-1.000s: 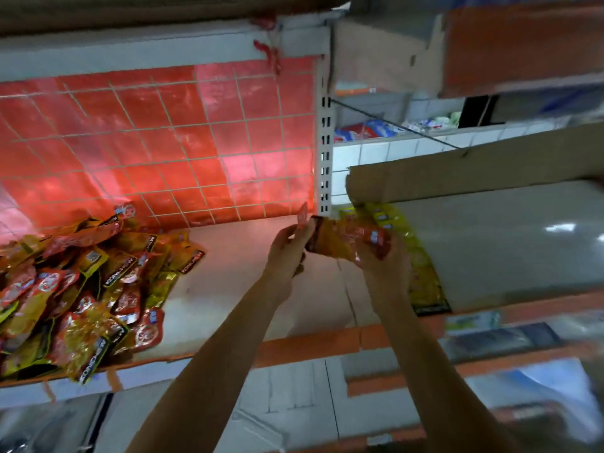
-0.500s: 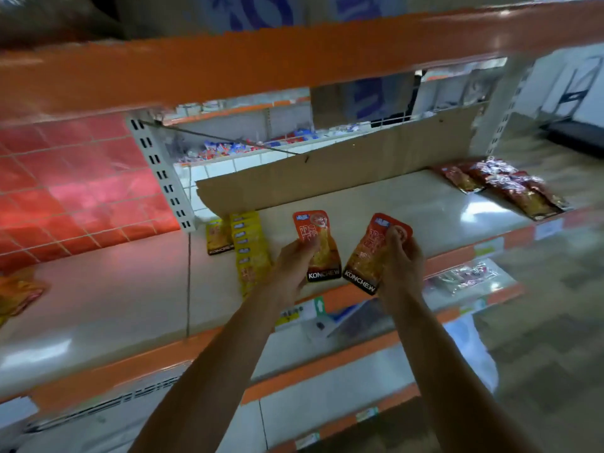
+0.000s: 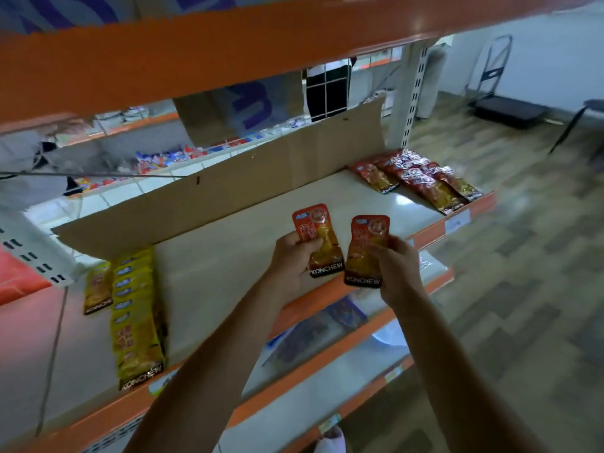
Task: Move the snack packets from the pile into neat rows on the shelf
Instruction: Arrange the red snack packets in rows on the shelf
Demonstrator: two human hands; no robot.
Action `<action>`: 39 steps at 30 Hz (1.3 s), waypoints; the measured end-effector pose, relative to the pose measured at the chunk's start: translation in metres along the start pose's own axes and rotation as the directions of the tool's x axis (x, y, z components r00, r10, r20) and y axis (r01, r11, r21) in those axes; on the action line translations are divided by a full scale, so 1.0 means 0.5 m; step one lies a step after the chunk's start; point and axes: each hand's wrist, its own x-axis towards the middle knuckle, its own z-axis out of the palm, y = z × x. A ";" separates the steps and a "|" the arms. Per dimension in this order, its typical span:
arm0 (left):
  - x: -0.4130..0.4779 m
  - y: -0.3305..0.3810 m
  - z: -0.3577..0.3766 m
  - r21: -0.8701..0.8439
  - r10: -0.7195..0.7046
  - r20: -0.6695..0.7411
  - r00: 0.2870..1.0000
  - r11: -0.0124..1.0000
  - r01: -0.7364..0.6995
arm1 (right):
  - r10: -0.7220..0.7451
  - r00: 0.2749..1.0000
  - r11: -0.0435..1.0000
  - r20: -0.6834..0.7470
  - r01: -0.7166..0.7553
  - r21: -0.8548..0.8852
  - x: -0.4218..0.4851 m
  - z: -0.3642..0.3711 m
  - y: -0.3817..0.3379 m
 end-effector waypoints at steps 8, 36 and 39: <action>0.184 0.036 0.148 0.089 0.000 0.027 1.000 0.996 -0.002 | -0.144 0.979 0.984 -0.142 0.126 -0.127 0.188 -0.055 -0.061; 0.422 0.044 0.409 0.523 0.163 -0.337 0.927 0.852 0.040 | -0.189 0.964 0.898 0.184 0.246 -0.365 0.584 -0.171 -0.183; 0.423 0.047 0.413 0.554 0.198 -0.346 0.917 0.832 0.029 | -0.175 0.961 0.896 0.215 0.246 -0.371 0.597 -0.176 -0.186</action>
